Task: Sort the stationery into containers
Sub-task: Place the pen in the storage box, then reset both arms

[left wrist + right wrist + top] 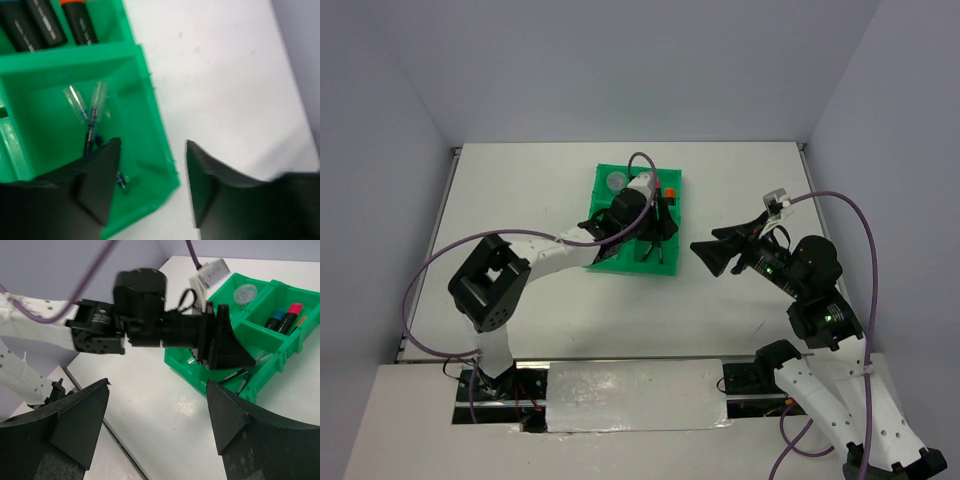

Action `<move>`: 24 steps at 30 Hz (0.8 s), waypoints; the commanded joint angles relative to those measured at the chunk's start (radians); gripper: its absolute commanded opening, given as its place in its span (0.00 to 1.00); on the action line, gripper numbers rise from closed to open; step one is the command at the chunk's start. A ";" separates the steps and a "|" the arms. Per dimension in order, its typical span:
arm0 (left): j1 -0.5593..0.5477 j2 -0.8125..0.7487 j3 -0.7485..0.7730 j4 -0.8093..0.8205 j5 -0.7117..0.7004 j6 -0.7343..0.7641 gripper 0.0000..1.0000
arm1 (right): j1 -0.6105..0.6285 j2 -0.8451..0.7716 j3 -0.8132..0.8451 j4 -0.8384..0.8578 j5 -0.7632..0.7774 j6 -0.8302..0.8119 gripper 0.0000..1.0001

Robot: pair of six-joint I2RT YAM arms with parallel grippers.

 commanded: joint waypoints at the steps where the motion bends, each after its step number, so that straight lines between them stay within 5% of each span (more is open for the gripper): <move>1: -0.002 -0.151 0.021 0.008 0.014 0.003 0.69 | -0.004 -0.002 0.013 0.027 -0.005 -0.023 0.85; 4: -0.001 -0.230 0.041 -0.114 -0.078 0.055 0.75 | -0.003 -0.006 0.052 -0.030 0.036 -0.050 0.87; 5: 0.001 -0.251 0.045 -0.158 -0.115 0.087 0.76 | -0.006 -0.013 0.061 -0.067 0.052 -0.075 0.99; 15: 0.110 -0.731 -0.123 -0.725 -0.561 0.067 0.88 | 0.006 -0.117 0.158 -0.363 0.413 -0.112 1.00; 24: 0.142 -1.273 -0.166 -1.087 -0.675 0.072 0.96 | 0.247 -0.255 0.181 -0.570 0.843 -0.101 1.00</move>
